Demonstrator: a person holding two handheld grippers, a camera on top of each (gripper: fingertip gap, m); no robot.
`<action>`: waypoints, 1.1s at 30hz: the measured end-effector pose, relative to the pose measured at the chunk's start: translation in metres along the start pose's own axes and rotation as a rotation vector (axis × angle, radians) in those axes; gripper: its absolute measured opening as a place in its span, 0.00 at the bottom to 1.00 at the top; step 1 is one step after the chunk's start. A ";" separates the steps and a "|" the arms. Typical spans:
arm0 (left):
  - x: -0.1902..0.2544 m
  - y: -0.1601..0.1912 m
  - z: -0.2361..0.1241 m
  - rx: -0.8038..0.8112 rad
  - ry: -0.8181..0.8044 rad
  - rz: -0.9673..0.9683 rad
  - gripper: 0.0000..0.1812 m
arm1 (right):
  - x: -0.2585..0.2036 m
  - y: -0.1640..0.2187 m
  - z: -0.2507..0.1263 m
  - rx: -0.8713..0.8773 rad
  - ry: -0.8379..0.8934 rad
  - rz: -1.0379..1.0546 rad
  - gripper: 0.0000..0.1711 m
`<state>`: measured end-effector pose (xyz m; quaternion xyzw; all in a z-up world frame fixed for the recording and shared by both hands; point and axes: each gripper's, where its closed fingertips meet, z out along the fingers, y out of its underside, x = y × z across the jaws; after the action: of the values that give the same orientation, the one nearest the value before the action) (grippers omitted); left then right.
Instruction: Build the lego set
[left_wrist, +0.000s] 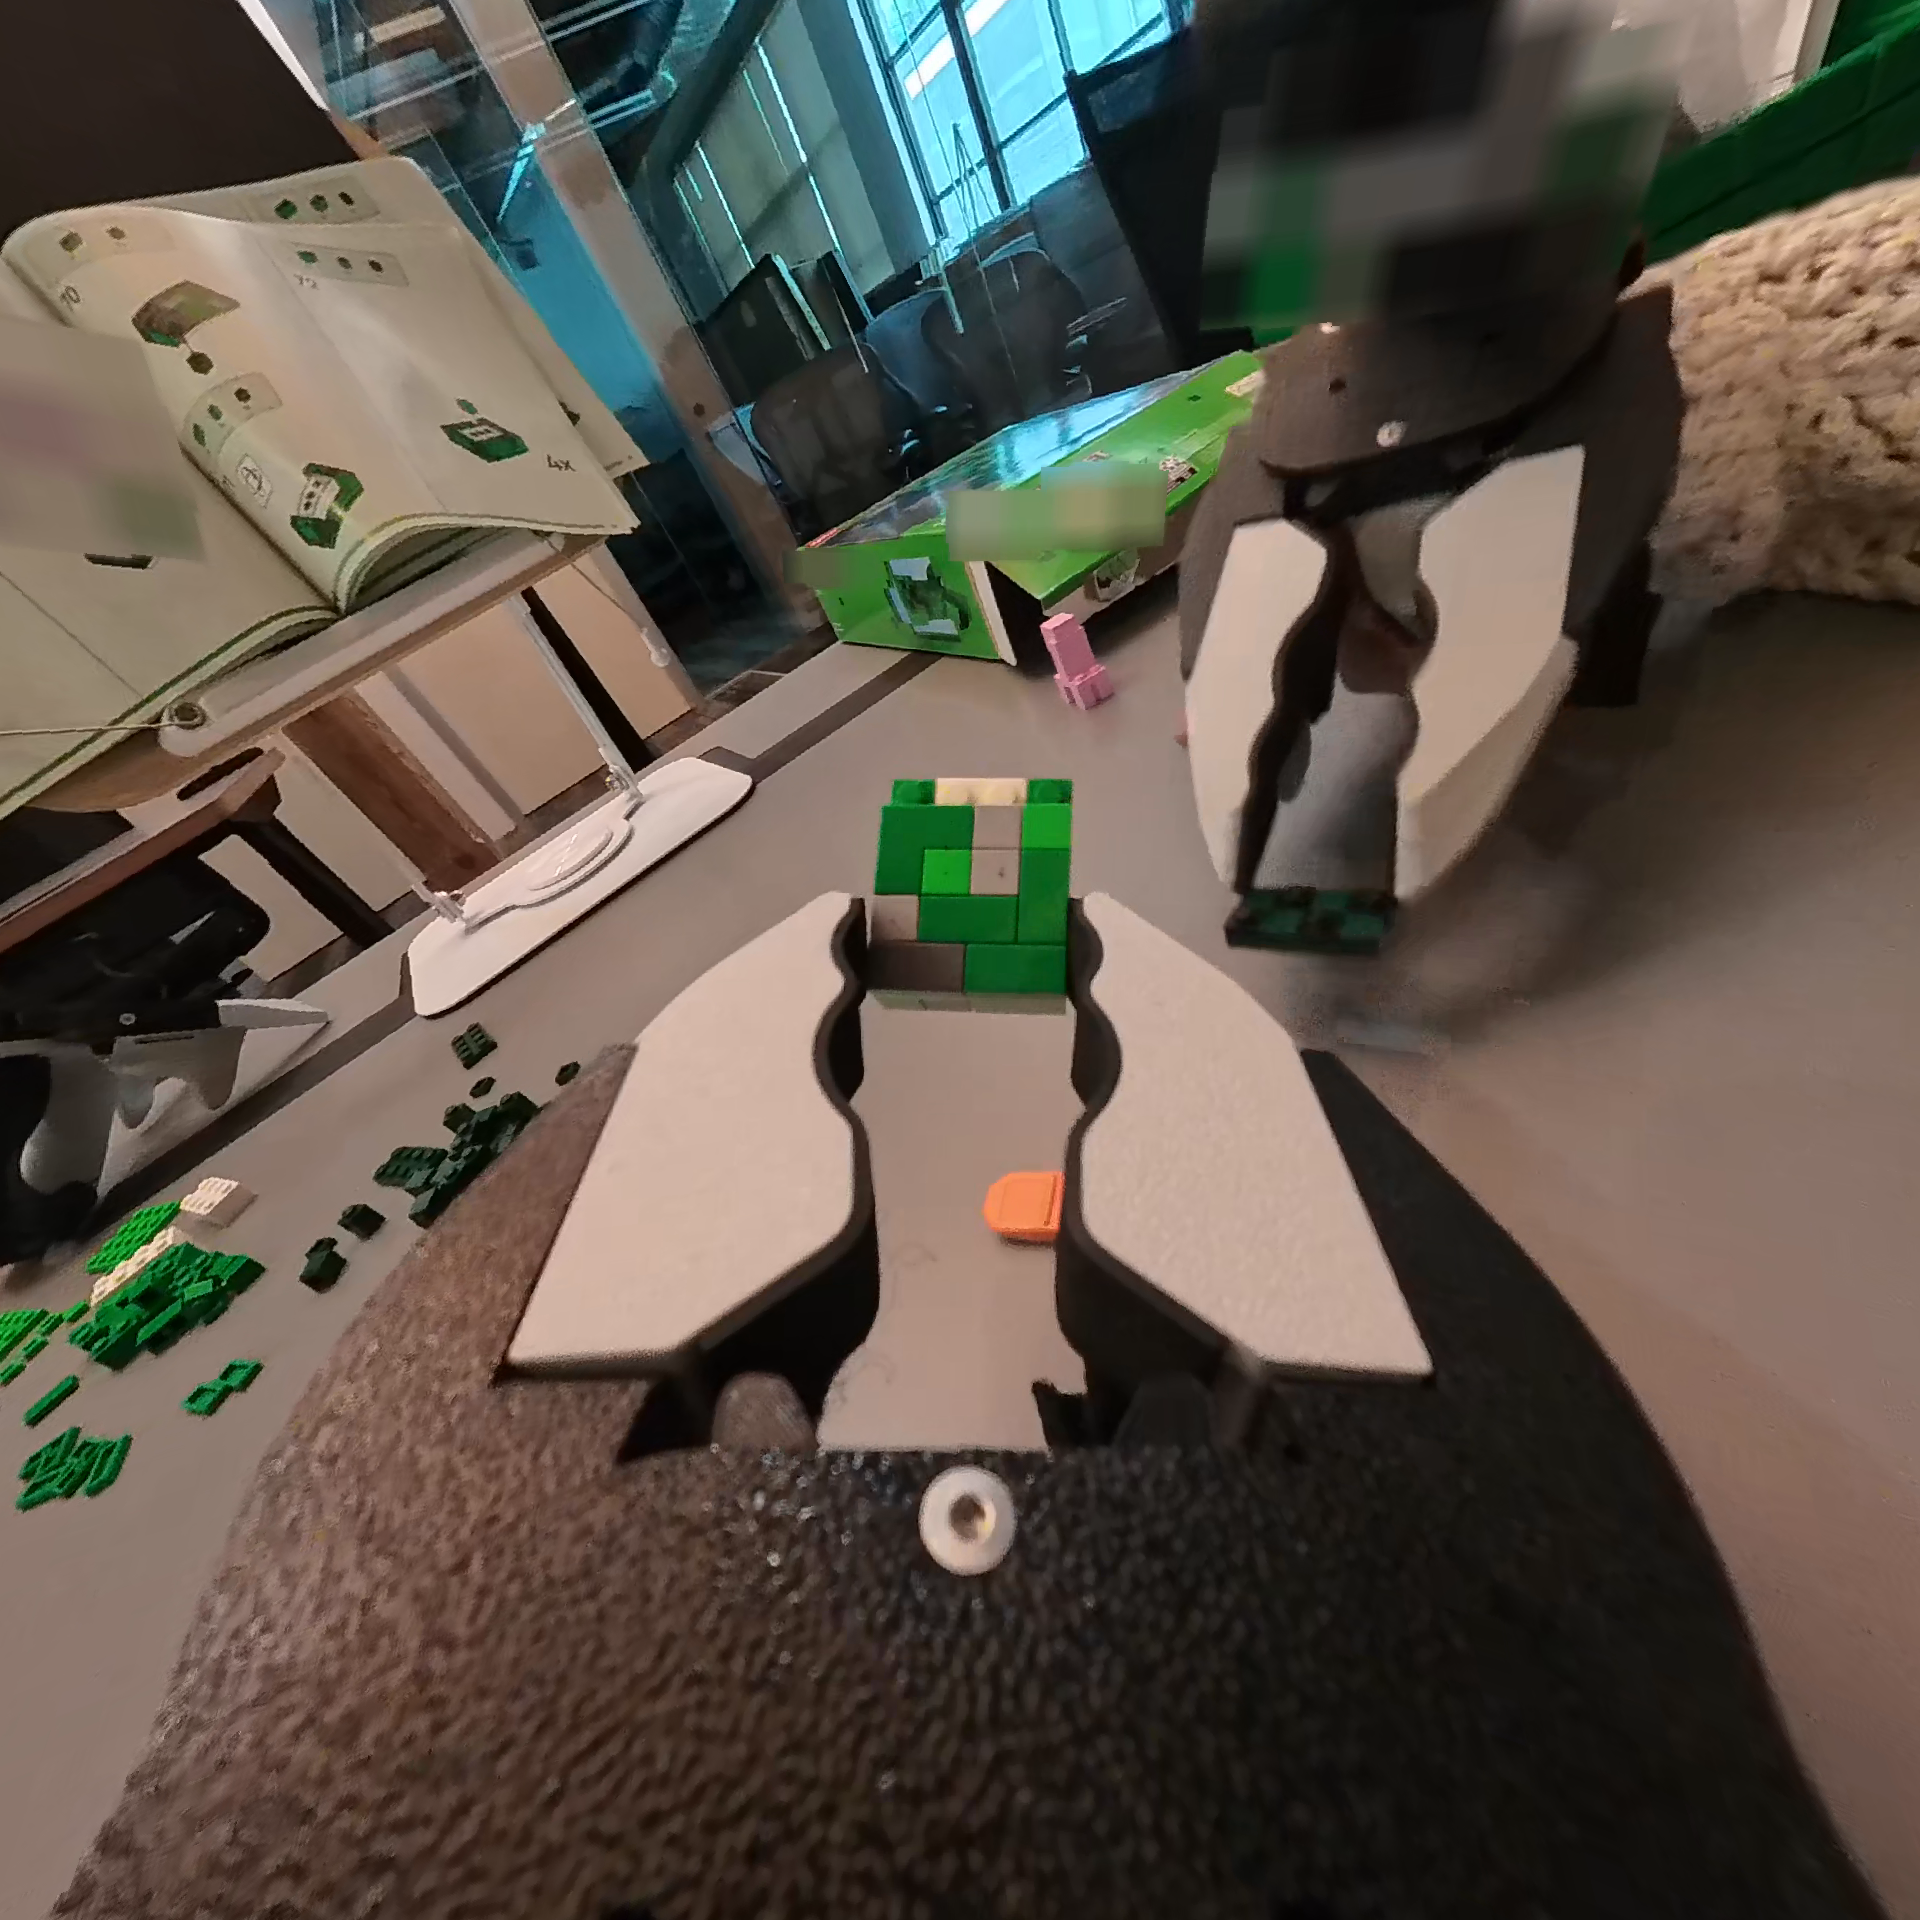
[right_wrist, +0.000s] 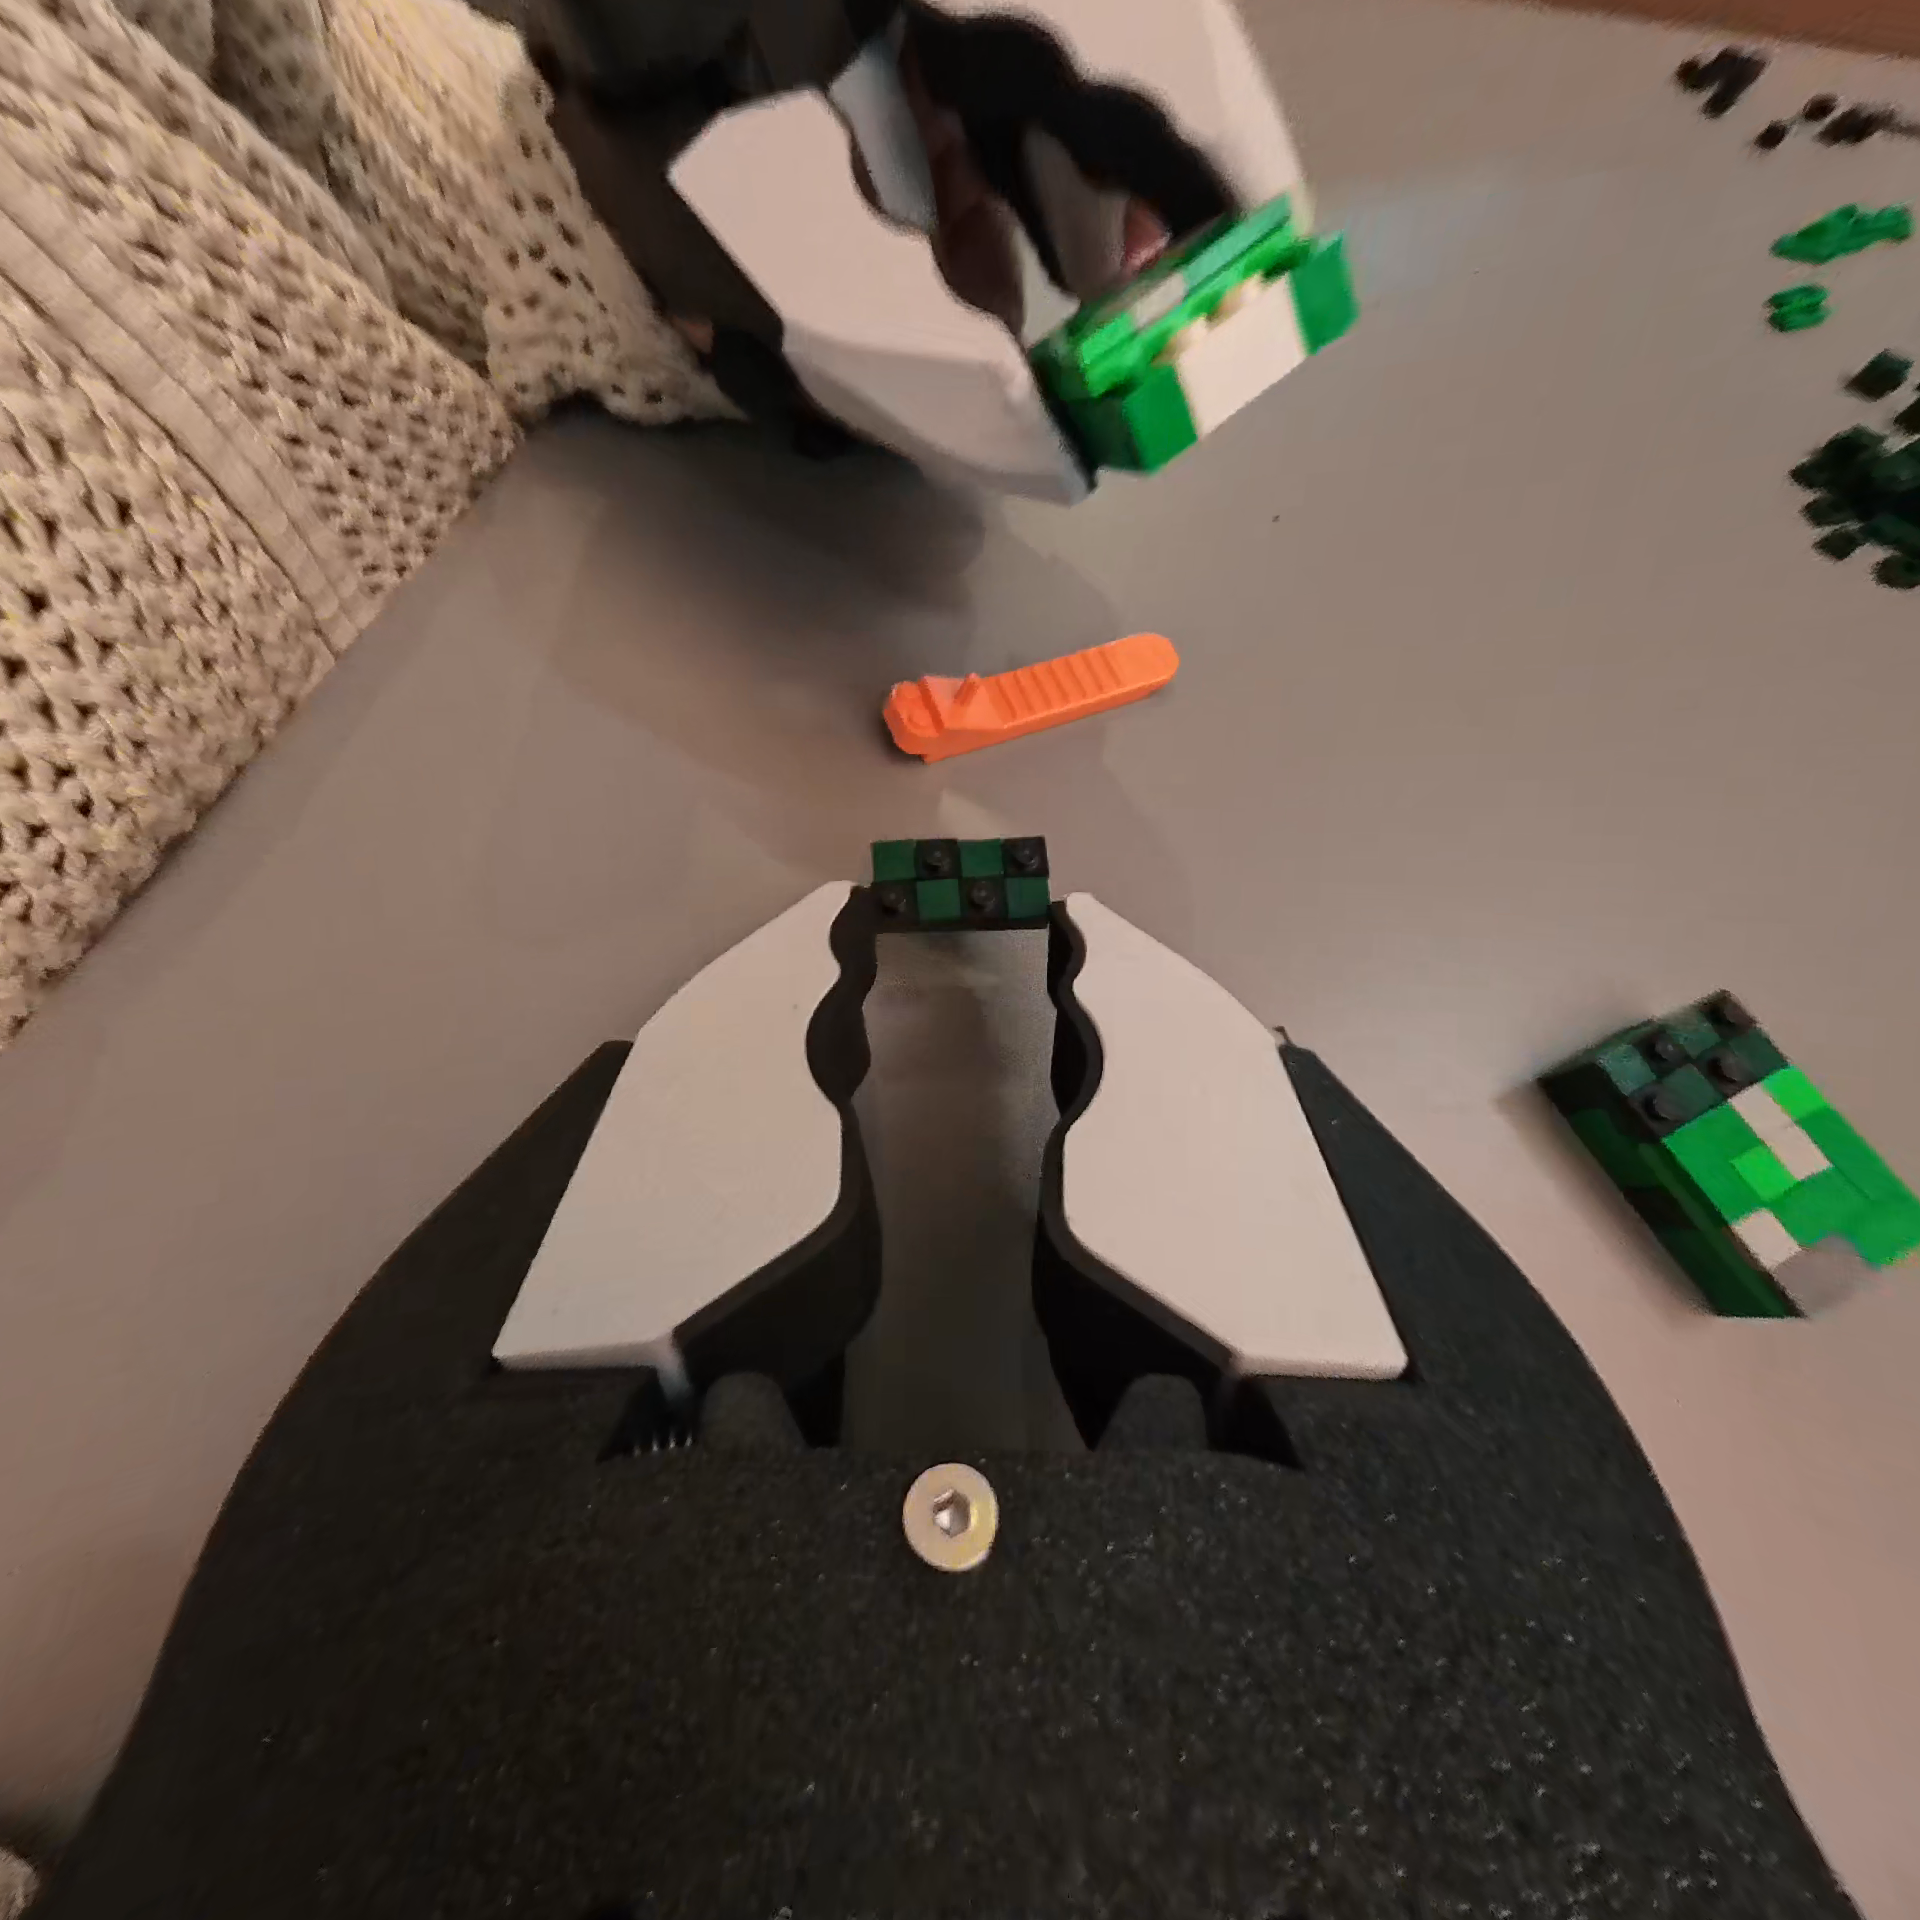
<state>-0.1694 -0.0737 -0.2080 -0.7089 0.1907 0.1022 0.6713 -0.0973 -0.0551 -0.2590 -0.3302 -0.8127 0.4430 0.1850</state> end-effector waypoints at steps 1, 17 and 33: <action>0.001 0.000 0.000 -0.001 0.007 0.003 0.21 | 0.002 -0.004 -0.004 0.005 0.014 0.004 0.18; 0.027 -0.002 0.000 0.012 0.149 0.061 0.20 | 0.012 -0.076 -0.032 -0.479 0.149 -0.456 0.18; 0.021 -0.007 -0.004 0.050 0.128 0.007 0.21 | 0.015 -0.078 -0.017 -0.611 0.096 -0.505 0.18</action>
<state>-0.1479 -0.0802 -0.2093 -0.6962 0.2380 0.0542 0.6751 -0.1268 -0.0652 -0.1844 -0.1803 -0.9531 0.1055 0.2189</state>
